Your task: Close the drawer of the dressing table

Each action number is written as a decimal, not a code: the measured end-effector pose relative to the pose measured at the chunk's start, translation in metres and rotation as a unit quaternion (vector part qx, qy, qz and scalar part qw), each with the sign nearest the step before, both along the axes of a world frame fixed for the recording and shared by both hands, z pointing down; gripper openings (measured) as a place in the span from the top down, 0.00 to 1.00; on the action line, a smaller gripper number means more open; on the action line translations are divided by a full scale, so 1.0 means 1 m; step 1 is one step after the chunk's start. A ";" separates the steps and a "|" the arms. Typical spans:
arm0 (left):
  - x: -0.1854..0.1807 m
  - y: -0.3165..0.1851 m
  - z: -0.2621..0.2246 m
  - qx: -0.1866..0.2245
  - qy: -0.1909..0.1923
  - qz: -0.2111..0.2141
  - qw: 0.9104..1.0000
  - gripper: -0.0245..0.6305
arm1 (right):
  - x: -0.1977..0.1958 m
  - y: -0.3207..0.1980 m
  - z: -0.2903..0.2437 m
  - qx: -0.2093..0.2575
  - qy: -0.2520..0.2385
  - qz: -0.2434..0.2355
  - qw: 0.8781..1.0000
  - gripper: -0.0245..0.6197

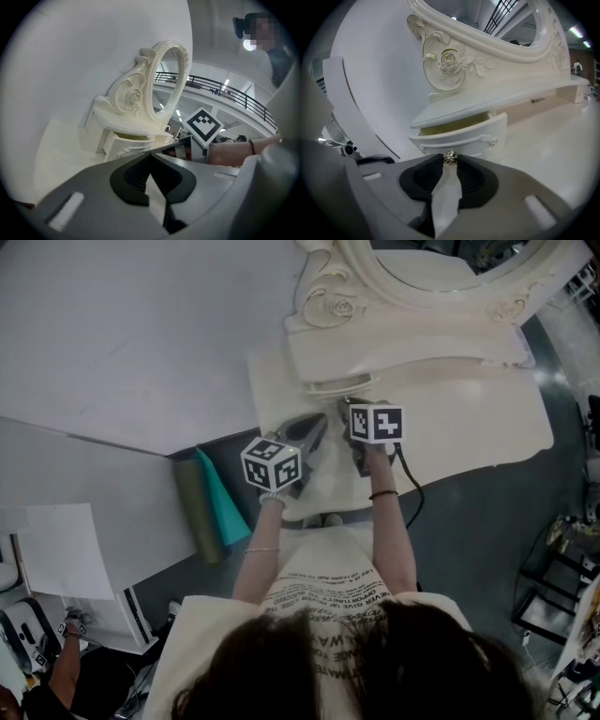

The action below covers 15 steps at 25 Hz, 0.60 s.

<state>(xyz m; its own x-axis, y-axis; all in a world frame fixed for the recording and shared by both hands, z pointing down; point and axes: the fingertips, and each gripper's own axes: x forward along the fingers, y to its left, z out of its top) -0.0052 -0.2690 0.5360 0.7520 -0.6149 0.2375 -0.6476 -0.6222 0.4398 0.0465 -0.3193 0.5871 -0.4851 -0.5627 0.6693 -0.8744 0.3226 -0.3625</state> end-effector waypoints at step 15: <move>-0.006 -0.009 -0.001 0.000 0.003 -0.014 1.000 0.96 | -0.002 -0.010 -0.001 0.005 -0.002 0.001 1.000 0.81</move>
